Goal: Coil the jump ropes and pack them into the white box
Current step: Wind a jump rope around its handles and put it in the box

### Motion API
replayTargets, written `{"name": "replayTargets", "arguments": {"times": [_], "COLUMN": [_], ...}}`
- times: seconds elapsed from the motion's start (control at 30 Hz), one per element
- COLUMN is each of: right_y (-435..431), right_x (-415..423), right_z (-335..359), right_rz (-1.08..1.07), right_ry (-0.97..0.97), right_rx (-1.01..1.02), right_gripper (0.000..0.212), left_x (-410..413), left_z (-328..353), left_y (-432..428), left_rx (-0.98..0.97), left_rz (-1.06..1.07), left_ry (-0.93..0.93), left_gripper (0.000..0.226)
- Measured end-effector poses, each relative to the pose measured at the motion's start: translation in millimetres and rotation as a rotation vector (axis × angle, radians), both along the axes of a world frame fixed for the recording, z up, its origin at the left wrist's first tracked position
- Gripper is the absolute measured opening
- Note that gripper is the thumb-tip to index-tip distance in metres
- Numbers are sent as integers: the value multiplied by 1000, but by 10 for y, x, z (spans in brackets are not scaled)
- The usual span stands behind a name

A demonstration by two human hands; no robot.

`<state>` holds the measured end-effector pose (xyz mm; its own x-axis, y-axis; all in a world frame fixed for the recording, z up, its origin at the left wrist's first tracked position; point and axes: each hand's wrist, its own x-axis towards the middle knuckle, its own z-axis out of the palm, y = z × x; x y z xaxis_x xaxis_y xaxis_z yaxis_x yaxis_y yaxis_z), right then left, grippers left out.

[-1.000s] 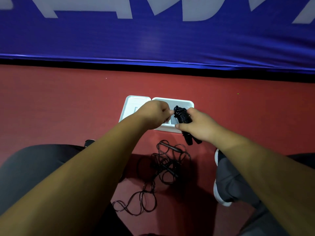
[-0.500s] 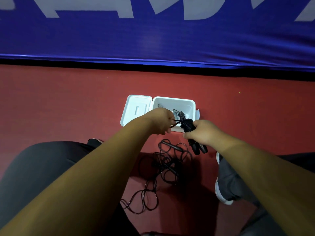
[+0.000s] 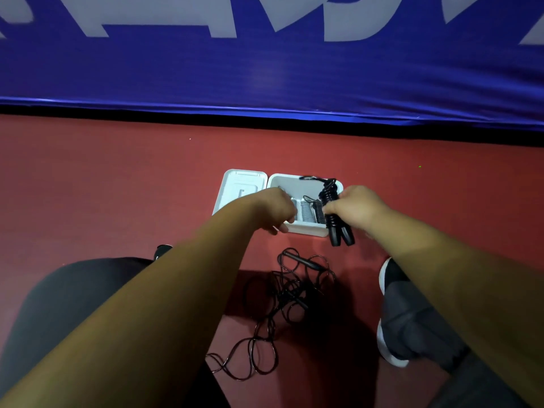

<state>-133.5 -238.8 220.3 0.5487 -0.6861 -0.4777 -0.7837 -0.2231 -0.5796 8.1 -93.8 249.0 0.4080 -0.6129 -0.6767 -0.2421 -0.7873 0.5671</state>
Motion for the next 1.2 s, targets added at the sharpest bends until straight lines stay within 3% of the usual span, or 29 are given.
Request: {"name": "replayTargets", "arguments": {"times": [0.23,0.37,0.43,0.53,0.7,0.8,1.03,1.2], "right_y": [-258,-403,-498,-576,-725,-777,-725,-710], "right_x": [539,835,963,1135,1325,1370,1399,1399], "right_z": [-517,-978,-1240,-1517,-1904,-2071,-2460,-2464], "right_rz": [-221,-291,-291,-265,-244,-228,-163,-59], "right_ry": [-197,-183,-146,-148,-121,-68,28,150], "right_rx": [272,352,352,385,312,277,188,109], "right_gripper": [14,28,34,22,13,12,22,33], "left_x": [151,297,392,513,728,867,954,963], "left_z": [-697,-1239,-1521,-1884,-2228,-2413,-2474,-2571], "left_y": [-271,-492,-598,-721,-794,-757,-660,-636], "left_rx": [-120,-227,-220,-212,-192,-186,-262,-284], "left_rz": [108,232,277,303,286,360,608,628], "left_ry": [288,225,155,81,-3,-65,80,89], "left_gripper": [47,42,50,67,28,32,23,28]}}
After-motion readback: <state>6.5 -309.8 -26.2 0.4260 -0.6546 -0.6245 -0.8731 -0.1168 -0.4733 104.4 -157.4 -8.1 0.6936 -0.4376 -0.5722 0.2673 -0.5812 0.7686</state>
